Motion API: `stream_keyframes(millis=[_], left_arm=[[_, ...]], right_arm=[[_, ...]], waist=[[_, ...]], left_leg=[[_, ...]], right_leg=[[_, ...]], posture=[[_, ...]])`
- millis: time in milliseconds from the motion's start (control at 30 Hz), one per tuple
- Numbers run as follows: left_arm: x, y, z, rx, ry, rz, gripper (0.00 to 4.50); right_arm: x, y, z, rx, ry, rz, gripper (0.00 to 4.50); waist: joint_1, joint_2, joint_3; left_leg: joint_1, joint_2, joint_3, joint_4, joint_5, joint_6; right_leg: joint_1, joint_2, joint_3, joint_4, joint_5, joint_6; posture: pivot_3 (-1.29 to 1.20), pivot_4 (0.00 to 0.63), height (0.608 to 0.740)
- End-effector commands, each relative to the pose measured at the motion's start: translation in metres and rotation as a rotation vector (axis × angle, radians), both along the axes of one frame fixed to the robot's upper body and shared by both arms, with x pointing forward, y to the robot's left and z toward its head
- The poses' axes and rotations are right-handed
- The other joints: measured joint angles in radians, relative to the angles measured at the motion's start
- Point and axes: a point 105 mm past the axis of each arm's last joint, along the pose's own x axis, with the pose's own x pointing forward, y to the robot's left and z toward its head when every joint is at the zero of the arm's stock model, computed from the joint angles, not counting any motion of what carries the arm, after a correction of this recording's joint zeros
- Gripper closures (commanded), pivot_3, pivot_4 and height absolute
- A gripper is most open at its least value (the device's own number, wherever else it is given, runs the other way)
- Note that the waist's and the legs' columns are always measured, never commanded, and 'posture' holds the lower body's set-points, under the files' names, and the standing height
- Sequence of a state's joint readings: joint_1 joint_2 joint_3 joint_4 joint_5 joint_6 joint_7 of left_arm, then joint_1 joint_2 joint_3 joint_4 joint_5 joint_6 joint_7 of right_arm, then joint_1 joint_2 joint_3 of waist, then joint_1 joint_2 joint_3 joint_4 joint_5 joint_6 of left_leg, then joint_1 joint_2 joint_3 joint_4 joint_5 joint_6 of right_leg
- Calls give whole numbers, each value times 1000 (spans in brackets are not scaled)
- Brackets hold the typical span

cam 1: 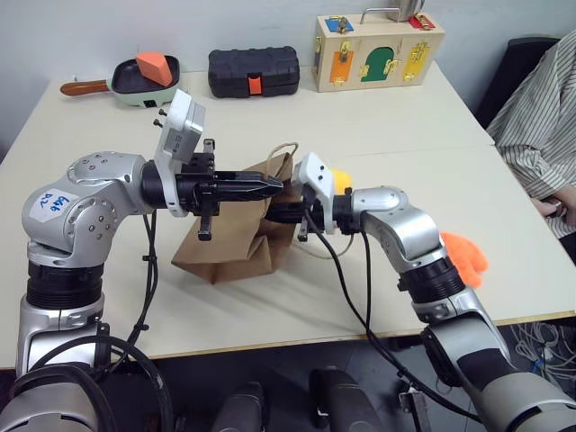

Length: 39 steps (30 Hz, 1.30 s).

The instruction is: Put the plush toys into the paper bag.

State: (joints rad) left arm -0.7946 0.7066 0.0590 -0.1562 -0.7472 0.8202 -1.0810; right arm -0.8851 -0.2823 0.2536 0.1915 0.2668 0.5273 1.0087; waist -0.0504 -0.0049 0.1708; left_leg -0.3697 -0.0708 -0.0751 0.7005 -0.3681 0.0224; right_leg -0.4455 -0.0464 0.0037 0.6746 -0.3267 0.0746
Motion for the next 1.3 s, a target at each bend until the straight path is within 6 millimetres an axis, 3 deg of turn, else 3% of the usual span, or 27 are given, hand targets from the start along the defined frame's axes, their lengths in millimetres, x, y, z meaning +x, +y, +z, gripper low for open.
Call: stream_keyframes(millis=[33, 300, 533, 767, 1167, 1300], left_arm=[[-5, -2, 9, -4, -59, -9, 4500], [-4, -1, 15, -19, -70, 3, 4500], [-2, 3, 27, -50, -97, 32, 4500], [2, 9, 44, -96, -114, 60, 4500], [-6, 2, 69, -171, -115, 12, 4500], [-4, 2, 46, -77, -113, 23, 4500]], right_arm=[[2, 6, 22, 81, -25, 18, 4471], [10, 32, 2, 59, -7, -8, 4471], [10, 45, -49, 8, 36, -25, 4471], [1, 43, -93, -132, -28, 26, 4471], [11, 28, -116, -274, -111, -2, 4471], [13, 25, -110, -244, -119, -22, 4471]], waist=[[-6, 0, 0], [-12, 0, 0], [-12, 0, 0], [-19, 0, 0], [-33, 0, 0], [-33, 3, -2]], left_leg=[[0, 0, 0, 0, 0, 0], [0, 0, 0, 0, 0, 0], [0, 0, -1, 0, 0, 0], [0, 0, -1, 1, 0, 0], [2, 0, -5, 2, 0, -1], [2, 0, -5, 2, 0, -1]], right_leg=[[0, 0, 0, 0, 0, 0], [0, 0, 0, 1, 0, 0], [0, 0, -1, 1, 0, 0], [0, 0, -1, 2, 0, 0], [0, 0, -2, 4, 0, 0], [1, 0, -2, 4, 0, 0]], posture=[[0, 150, 740], [0, 150, 740], [0, 150, 740], [0, 150, 740], [0, 150, 740], [0, 150, 740]])
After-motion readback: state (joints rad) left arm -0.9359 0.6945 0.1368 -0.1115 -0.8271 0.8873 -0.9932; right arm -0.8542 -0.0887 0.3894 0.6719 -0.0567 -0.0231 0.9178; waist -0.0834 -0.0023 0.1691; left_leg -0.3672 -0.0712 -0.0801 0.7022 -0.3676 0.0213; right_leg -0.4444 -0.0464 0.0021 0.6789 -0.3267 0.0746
